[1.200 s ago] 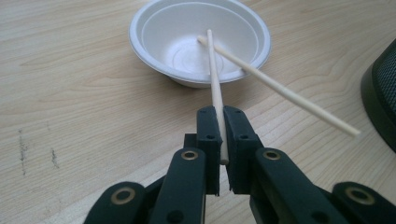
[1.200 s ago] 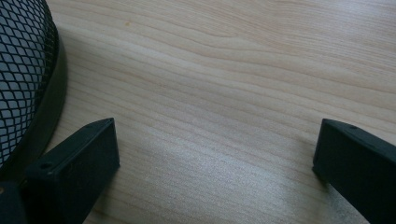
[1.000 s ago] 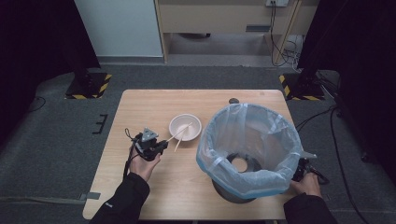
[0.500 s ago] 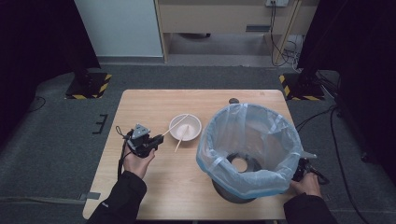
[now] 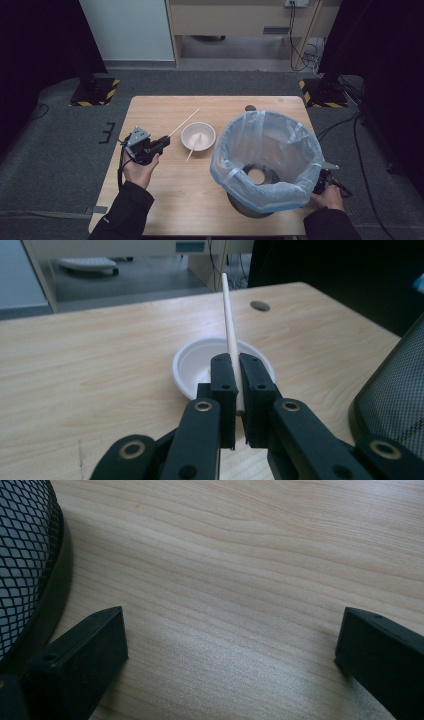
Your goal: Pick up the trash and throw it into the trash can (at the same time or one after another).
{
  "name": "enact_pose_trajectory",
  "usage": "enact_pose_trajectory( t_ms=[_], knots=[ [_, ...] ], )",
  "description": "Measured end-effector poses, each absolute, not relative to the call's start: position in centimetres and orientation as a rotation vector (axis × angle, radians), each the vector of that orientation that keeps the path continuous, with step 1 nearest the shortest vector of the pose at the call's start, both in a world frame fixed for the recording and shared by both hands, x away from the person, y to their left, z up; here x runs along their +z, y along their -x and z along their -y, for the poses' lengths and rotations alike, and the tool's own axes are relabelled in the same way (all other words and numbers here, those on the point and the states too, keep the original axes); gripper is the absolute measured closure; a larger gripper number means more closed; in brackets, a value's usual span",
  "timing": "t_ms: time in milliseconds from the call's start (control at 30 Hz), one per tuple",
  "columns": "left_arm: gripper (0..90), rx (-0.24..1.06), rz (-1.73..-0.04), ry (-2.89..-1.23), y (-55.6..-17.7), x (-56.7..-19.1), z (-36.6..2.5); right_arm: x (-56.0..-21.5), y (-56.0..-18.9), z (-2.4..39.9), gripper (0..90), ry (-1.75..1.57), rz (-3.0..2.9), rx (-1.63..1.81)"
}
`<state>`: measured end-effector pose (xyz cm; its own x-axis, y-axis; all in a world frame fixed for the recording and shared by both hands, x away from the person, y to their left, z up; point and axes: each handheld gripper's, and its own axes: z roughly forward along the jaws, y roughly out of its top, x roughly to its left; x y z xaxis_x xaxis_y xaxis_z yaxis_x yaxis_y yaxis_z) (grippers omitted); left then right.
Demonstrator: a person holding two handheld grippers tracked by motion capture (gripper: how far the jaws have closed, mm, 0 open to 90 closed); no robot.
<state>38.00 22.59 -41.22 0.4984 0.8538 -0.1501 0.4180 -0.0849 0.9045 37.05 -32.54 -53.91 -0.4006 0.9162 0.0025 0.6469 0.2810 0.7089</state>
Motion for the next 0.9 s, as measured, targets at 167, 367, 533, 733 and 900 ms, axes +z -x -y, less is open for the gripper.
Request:
enact_pose_trajectory(
  t_ms=[167,367,533,733,900],
  knots=[
    [85.5,0.544,-1.066,-1.659,-37.6,-40.1,-22.9,-53.9,-37.0,32.5,0.5,-1.407,-2.150,0.896],
    [85.5,0.549,-1.038,-1.589,-37.0,-38.4,-23.6,-53.9,-37.1,32.5,0.5,-1.405,-2.151,0.896],
    [85.5,0.554,-1.009,-1.535,-36.5,-37.1,-24.2,-53.9,-37.1,32.5,0.5,-1.404,-2.152,0.894],
    [85.5,0.570,-0.968,-1.492,-35.8,-35.8,-24.4,-53.9,-37.1,32.5,0.5,-1.406,-2.151,0.896],
    [85.5,0.583,-0.928,-1.460,-35.1,-34.7,-24.5,-53.9,-37.1,32.5,0.5,-1.404,-2.152,0.894]
  ],
)
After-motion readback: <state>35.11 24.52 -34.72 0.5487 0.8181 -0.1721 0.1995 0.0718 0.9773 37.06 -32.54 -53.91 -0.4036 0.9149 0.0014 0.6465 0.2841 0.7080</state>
